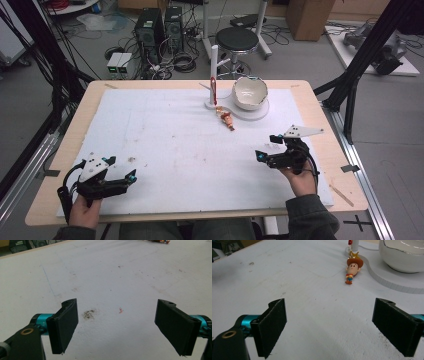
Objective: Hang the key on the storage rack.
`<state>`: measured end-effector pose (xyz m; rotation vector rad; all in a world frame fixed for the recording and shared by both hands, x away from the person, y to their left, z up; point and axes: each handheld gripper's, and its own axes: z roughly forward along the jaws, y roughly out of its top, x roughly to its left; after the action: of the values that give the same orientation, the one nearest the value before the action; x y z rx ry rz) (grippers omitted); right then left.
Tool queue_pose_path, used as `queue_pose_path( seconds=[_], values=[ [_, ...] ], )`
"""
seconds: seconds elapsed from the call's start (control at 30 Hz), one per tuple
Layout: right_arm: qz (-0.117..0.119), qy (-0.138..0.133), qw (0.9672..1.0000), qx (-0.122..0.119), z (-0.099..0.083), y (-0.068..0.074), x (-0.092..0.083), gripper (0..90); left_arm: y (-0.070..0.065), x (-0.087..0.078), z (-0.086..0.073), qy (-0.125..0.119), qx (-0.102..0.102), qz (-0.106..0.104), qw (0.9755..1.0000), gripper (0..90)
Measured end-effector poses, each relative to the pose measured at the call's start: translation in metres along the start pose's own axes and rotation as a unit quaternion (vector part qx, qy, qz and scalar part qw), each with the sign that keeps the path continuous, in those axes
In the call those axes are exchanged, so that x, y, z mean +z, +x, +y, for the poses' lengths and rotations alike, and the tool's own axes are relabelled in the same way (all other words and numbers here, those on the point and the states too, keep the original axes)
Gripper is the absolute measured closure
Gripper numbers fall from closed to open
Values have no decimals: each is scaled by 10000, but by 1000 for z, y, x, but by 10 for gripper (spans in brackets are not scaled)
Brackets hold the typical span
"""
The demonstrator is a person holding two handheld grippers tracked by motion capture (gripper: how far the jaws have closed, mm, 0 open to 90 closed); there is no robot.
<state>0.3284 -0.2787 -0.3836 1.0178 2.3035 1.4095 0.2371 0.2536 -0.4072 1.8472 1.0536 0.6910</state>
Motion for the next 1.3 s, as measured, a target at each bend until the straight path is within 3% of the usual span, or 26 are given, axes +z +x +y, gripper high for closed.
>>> queue_pose_path(
  seconds=[0.63,1.3],
  values=[
    [-175,25,9998,14,-18,-1,-14,115,0,1,-1,43,-12,-41,10000,194],
    [-146,13,9999,39,-27,-1,-14,114,0,3,-2,63,-15,-91,9999,194]
  ],
)
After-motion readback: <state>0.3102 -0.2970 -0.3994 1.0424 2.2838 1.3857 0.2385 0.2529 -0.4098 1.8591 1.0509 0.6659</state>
